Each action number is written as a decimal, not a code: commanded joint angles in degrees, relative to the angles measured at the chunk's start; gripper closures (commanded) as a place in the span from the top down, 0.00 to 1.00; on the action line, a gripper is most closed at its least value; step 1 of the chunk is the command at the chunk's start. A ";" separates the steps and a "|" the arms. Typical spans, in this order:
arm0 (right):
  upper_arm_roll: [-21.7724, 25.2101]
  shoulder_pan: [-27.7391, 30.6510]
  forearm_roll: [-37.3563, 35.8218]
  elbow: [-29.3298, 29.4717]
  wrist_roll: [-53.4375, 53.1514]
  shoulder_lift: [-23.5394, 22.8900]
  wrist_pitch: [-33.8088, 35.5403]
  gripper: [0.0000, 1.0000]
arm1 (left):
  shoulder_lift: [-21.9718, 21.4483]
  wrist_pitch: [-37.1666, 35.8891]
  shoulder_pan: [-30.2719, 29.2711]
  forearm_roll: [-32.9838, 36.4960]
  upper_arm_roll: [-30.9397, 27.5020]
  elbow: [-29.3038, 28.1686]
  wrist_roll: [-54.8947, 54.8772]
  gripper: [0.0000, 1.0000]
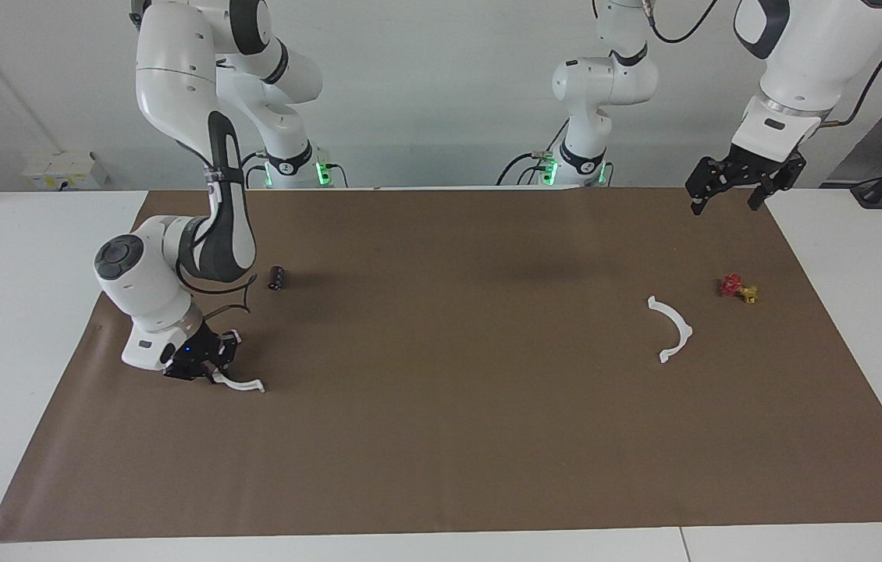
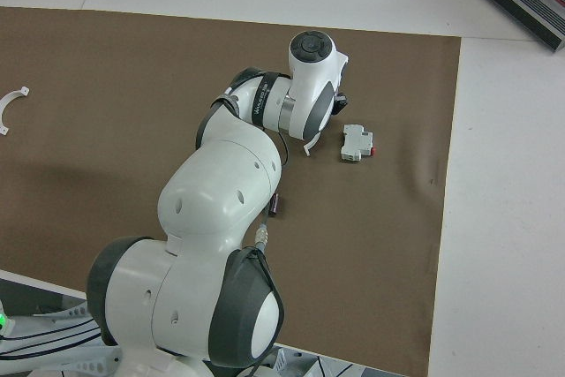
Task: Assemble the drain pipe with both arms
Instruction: 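Reach the right gripper to the white half-ring and grasp it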
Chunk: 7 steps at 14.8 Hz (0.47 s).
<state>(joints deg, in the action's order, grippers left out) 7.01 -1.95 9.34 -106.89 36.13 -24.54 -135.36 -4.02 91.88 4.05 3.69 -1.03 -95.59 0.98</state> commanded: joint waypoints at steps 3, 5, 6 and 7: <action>-0.16 -3.04 0.24 2.91 -19.82 5.11 7.12 0.00 | -1.69 1.29 -0.88 -0.97 0.50 -2.06 -0.89 1.00; -0.15 -6.21 -0.98 4.57 -30.89 5.73 8.79 0.00 | -1.69 1.29 -0.88 -0.97 0.50 -2.06 -0.89 1.00; -0.16 -8.31 -2.30 5.89 -37.12 5.65 9.93 0.00 | -1.69 1.29 -0.88 -0.97 0.50 -2.06 -0.89 1.00; -0.24 -10.68 -4.14 7.12 -42.32 5.56 11.16 0.00 | -1.69 1.29 -0.88 -0.97 0.50 -2.06 -0.89 1.00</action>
<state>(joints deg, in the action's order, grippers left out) 6.75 -8.94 8.07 -102.05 4.05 -18.75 -126.50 -4.02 91.88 4.05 3.69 -1.03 -95.59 0.98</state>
